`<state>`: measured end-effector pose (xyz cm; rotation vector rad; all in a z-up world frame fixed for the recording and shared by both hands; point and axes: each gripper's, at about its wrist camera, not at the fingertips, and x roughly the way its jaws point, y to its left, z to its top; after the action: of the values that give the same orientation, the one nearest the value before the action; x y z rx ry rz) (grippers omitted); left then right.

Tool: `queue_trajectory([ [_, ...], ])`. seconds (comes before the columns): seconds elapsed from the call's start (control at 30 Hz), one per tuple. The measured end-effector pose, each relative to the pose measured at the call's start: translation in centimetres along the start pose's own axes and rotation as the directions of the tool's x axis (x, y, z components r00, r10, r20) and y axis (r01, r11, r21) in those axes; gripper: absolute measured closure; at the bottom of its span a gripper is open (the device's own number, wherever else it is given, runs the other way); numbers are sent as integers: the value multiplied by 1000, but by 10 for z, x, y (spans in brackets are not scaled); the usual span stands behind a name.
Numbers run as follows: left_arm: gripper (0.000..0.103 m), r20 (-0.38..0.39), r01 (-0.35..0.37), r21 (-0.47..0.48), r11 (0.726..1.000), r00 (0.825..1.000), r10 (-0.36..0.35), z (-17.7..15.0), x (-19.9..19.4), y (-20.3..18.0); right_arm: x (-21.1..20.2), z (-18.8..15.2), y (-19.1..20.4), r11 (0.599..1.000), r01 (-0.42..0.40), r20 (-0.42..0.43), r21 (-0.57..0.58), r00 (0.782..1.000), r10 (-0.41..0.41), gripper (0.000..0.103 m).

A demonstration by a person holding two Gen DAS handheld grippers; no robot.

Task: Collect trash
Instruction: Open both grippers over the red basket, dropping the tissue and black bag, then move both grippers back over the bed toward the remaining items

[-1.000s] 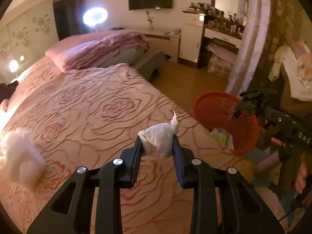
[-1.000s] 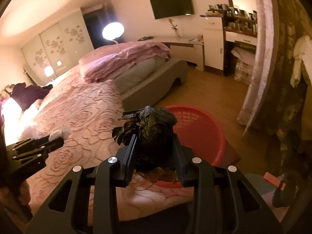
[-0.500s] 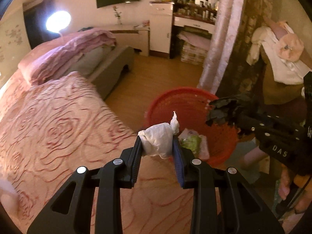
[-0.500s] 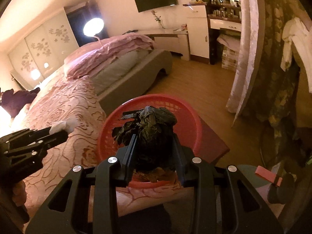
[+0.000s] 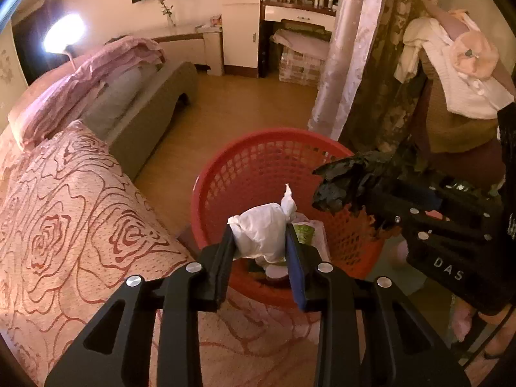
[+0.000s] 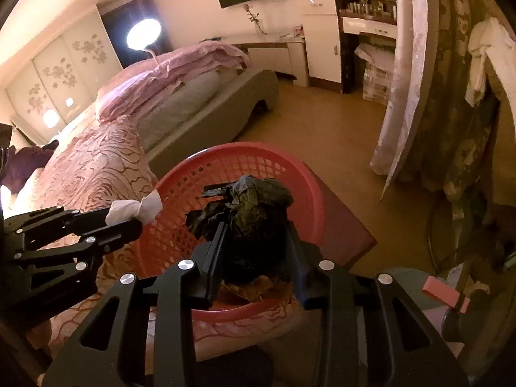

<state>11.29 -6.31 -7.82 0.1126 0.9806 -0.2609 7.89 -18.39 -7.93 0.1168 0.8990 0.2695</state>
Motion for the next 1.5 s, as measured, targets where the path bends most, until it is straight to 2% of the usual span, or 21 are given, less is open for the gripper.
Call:
queue_trajectory([
  [0.13,68,-3,12,6,1000,1000,-12,1,2,-1,6,-1,1,1000,-4,-18,-10,1000,4,67],
  [0.2,61,-2,13,5,1000,1000,-13,1,2,1,7,-1,1,1000,-3,-22,-13,1000,3,65],
  [0.23,59,0,13,3,1000,1000,-13,0,1,2,7,-1,2,1000,-3,-23,-13,1000,3,62],
  [0.3,47,10,4,-1,1000,1000,-4,0,-1,3,6,-1,1,1000,2,-20,-9,1000,-2,58],
  [0.4,40,28,1,-6,1000,1000,-1,-2,-5,5,3,-3,2,1000,8,-9,-3,1000,-8,49],
  [0.5,38,39,-3,-13,1000,999,3,-2,-10,8,-1,-3,1,1000,17,3,1,1000,-17,46],
  [1.0,36,64,-27,-112,993,997,35,-19,-32,35,-23,-12,1,999,20,41,27,999,-21,46],
  [1.4,35,73,-69,-179,981,994,83,-35,-48,51,-37,-18,28,1000,-14,61,-25,998,16,42],
  [1.5,35,76,-73,-220,973,993,92,-43,-56,59,-39,-21,39,999,-21,63,-47,998,24,42],
])
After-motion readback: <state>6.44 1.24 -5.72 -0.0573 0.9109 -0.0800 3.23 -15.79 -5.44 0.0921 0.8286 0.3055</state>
